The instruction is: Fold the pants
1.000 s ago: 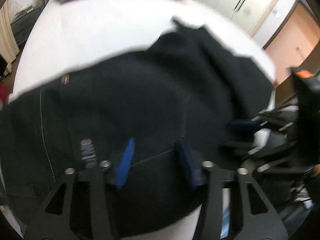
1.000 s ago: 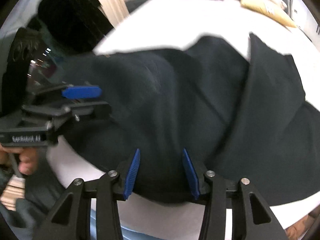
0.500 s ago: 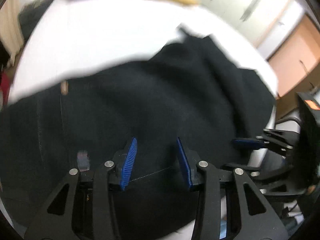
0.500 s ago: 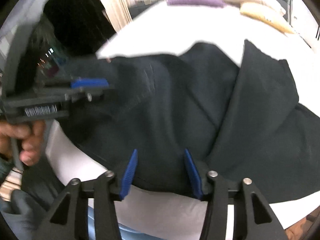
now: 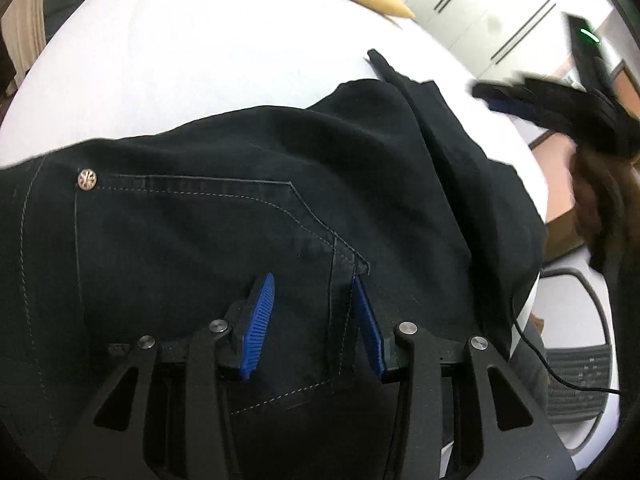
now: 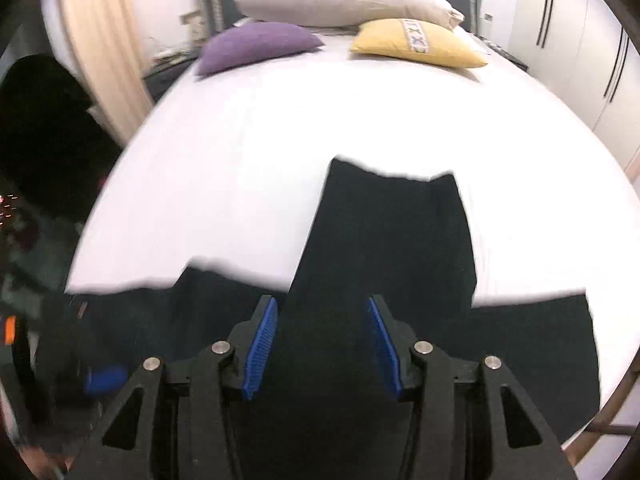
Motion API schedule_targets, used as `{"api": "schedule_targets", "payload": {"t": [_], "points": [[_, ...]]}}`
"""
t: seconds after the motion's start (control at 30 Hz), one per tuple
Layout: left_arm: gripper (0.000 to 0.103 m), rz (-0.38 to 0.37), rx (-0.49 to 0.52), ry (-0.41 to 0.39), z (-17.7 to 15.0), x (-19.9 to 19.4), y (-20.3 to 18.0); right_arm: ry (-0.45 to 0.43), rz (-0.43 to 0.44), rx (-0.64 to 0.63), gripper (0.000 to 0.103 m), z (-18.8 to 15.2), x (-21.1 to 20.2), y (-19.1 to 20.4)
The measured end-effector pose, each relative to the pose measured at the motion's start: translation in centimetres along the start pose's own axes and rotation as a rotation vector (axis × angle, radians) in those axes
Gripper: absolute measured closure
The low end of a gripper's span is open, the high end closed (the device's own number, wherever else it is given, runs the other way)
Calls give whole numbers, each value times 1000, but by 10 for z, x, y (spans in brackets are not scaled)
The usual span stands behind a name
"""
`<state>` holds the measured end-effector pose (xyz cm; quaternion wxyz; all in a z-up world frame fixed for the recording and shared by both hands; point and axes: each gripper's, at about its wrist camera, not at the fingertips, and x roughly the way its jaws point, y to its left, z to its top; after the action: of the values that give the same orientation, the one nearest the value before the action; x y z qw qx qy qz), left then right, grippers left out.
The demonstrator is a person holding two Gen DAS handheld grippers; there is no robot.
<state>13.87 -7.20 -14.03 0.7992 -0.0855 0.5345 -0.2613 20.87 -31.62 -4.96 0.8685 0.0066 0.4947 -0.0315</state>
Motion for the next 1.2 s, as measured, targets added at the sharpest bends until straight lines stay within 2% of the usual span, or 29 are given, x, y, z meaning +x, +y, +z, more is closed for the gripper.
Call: {"api": "schedule_targets", "payload": {"t": [0.17, 0.27, 0.4, 0.5, 0.53, 0.6, 0.63, 0.67, 0.73, 0.83, 0.9, 1.03, 1.13, 1.2], "points": [[63, -54, -28, -10, -2, 3, 11, 88, -77, 10, 52, 31, 69, 19], [63, -49, -13, -16, -5, 3, 11, 129, -79, 46, 52, 38, 98, 19], [63, -30, 9, -26, -11, 0, 8, 185, -119, 47, 52, 34, 121, 22], [63, -33, 9, -29, -16, -7, 11, 184, -106, 61, 52, 31, 127, 19], [63, -33, 10, -30, -16, -8, 10, 184, -91, 63, 54, 30, 128, 18], [63, -28, 14, -32, -21, -10, 12, 190, -80, 55, 71, 30, 126, 16], [63, -24, 14, -33, -21, -10, 11, 194, -78, 49, 86, 31, 125, 15], [63, -21, 14, -33, -21, -10, 10, 197, -70, 52, 93, 33, 126, 13], [63, -18, 13, -33, -21, -8, 7, 193, -46, 74, 95, 32, 119, 8], [63, -16, 9, -30, -21, -5, 4, 149, -8, 123, 97, 27, 104, -5], [63, -11, 4, -25, -20, -4, 3, 84, 19, 176, 97, 21, 79, -21], [63, 8, -8, -13, -16, -4, -2, -66, 64, 346, 97, -8, 16, -80], [63, 30, -22, -8, -14, -3, -6, -184, 70, 520, 97, -60, -34, -143], [63, 35, -35, -9, -14, -2, -7, -256, 64, 681, 97, -113, -56, -188]]}}
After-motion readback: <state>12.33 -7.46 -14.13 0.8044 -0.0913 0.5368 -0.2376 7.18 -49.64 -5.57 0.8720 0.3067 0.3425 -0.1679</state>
